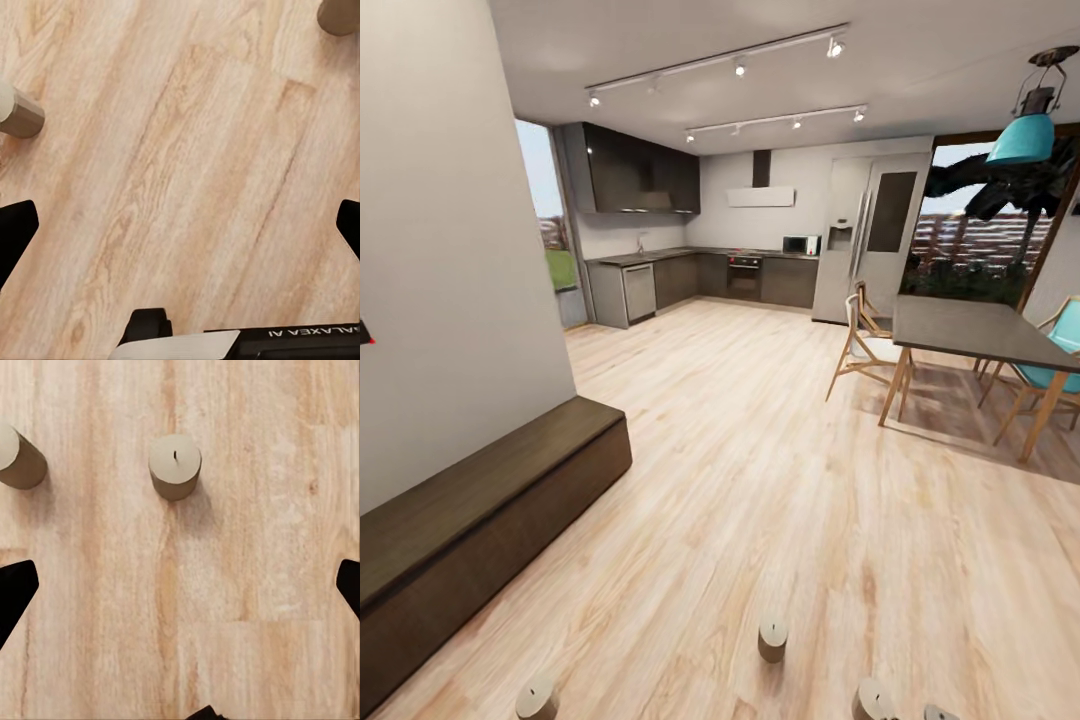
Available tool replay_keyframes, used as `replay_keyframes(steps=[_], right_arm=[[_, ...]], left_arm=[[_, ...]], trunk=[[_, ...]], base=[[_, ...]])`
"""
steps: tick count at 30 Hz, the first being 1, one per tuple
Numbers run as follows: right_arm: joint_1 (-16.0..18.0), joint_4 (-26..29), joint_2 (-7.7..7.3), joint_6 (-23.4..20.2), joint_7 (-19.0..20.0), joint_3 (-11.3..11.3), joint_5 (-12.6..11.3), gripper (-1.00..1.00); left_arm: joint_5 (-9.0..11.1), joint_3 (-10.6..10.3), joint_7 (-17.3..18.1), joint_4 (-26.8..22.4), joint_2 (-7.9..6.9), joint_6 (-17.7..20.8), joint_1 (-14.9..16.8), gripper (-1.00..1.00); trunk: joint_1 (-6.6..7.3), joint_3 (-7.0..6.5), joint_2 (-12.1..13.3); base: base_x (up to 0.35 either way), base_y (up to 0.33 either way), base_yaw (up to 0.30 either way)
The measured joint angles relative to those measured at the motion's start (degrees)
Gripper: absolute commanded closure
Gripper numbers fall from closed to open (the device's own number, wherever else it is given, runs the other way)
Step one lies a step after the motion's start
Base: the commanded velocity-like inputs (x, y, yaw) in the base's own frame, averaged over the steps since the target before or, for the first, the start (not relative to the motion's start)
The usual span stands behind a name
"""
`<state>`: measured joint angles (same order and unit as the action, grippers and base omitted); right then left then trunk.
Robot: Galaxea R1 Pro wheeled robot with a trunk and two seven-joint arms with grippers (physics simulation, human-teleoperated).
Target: Place each of the two pumpkins and all three candles from the living room inside a cabinet in the living room (use any cabinet), then make sure every cabinet is closed, and position the cauldron so it is next to a table in the living room.
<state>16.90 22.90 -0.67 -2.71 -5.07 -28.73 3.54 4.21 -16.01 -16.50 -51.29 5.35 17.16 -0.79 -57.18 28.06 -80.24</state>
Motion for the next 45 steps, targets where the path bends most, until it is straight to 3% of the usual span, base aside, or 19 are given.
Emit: replay_keyframes(steps=[6, 9, 14, 23, 26, 30, 36, 45], right_arm=[[1.29, 0.00, 0.17, -0.10, -10.49, 0.60, -0.16, -1.00], [3.42, -0.32, 0.12, -1.19, -11.78, 0.76, -0.17, -1.00], [4.99, -0.63, 0.24, -4.74, -12.01, 0.87, -0.21, -1.00], [8.26, -0.90, 0.12, -6.41, -12.00, 0.93, -0.31, -1.00], [9.23, -1.35, 0.45, -6.57, -11.93, 1.40, -0.12, -1.00], [9.57, -2.39, 0.34, -6.45, -11.87, 3.41, -0.04, -1.00], [9.68, -3.39, 0.09, -6.32, -11.85, 4.34, -0.04, -1.00], [9.70, -4.47, -0.11, -6.23, -11.84, 4.25, -0.11, -1.00]], left_arm=[[-0.04, 0.00, -0.35, -0.29, 0.00, -0.57, 0.00, -1.00], [-0.06, -0.05, -0.36, -0.32, -0.02, -0.61, 0.00, -1.00], [-0.13, -0.08, -0.39, -0.34, 0.02, -0.59, 0.00, -1.00], [-0.14, -0.16, -0.36, -2.00, 0.45, -0.03, 0.03, -1.00], [-0.34, -0.28, -0.88, -6.75, 0.78, 3.23, 0.06, -1.00], [-0.34, -0.51, -1.41, -8.97, 1.26, 6.69, 1.70, -1.00], [-0.42, -2.42, -1.85, -4.19, 1.35, 1.67, 2.49, -1.00], [-0.25, -3.43, -1.96, -2.51, 1.28, -0.07, 2.68, -1.00]], trunk=[[-0.01, 0.00, 0.00], [-0.01, -0.01, 0.00], [0.00, 0.00, 0.00], [0.02, 0.00, 0.00], [0.03, -0.01, 0.00], [0.00, -0.02, 0.00], [-0.01, -0.01, 0.01], [-0.01, -0.01, 0.01]], base=[[0.013, -0.009, 0.000], [0.003, -0.002, 0.000], [0.020, 0.000, 0.000], [0.242, 0.000, 0.000], [0.304, -0.014, 0.000], [0.161, -0.027, 0.000], [0.020, -0.040, 0.000], [-0.047, -0.126, 0.000]])
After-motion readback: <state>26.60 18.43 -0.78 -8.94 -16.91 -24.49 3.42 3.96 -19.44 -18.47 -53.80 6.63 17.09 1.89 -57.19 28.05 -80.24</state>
